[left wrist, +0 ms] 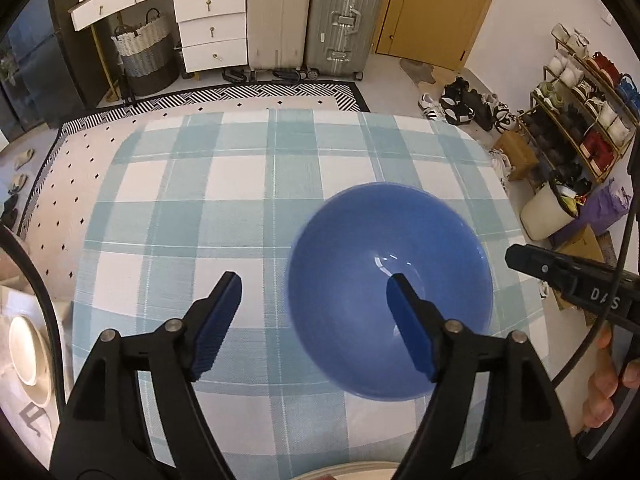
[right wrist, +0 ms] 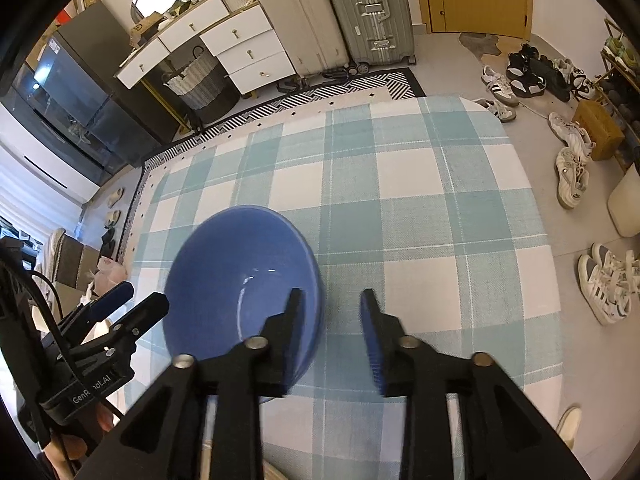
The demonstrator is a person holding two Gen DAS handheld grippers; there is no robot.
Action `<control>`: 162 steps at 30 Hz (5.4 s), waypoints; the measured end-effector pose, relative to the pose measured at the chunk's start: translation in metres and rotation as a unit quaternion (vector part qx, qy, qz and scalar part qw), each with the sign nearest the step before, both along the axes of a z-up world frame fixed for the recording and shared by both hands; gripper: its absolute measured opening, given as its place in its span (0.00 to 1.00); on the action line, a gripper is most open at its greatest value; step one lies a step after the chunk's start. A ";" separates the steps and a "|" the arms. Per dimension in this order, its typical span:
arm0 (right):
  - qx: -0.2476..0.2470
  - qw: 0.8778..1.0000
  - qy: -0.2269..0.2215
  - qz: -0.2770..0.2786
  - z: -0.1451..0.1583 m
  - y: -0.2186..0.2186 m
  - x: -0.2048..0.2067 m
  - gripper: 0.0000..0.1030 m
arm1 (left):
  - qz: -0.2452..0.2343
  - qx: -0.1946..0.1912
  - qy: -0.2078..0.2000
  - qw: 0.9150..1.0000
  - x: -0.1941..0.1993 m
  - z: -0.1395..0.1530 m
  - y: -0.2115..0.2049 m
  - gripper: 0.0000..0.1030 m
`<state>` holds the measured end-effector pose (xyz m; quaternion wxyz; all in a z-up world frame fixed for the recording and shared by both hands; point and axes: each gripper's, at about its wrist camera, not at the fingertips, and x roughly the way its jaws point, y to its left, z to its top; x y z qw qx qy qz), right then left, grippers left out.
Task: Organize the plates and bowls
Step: 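Open both grippers to release the nested blue bowl, then move both open grippers to the rim of the nested blue bowls, then close both grippers on the rim of the nested blue bowls, then lift the nested blue bowls with both grippers and carry them over the cream plates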
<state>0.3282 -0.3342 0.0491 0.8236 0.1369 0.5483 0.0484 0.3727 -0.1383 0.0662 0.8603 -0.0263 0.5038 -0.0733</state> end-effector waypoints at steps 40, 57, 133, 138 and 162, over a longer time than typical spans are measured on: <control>0.008 1.000 -0.023 0.004 0.015 0.018 -0.039 0.96 | -0.003 -0.003 -0.024 1.000 -0.048 0.012 0.034 0.78; 0.008 1.000 -0.002 0.005 -0.024 0.022 -0.013 0.96 | -0.016 -0.021 0.006 1.000 -0.013 -0.034 0.016 0.76; -0.018 1.000 -0.014 0.020 0.010 0.081 -0.127 0.14 | 0.009 -0.031 -0.016 0.999 -0.161 0.006 0.037 0.15; -0.021 0.999 -0.017 0.022 0.013 0.086 -0.155 0.14 | 0.009 -0.031 -0.022 0.999 -0.197 0.009 0.039 0.15; -0.026 0.999 -0.010 0.027 0.002 0.107 -0.245 0.14 | 0.017 -0.018 -0.012 1.000 -0.305 0.001 0.047 0.15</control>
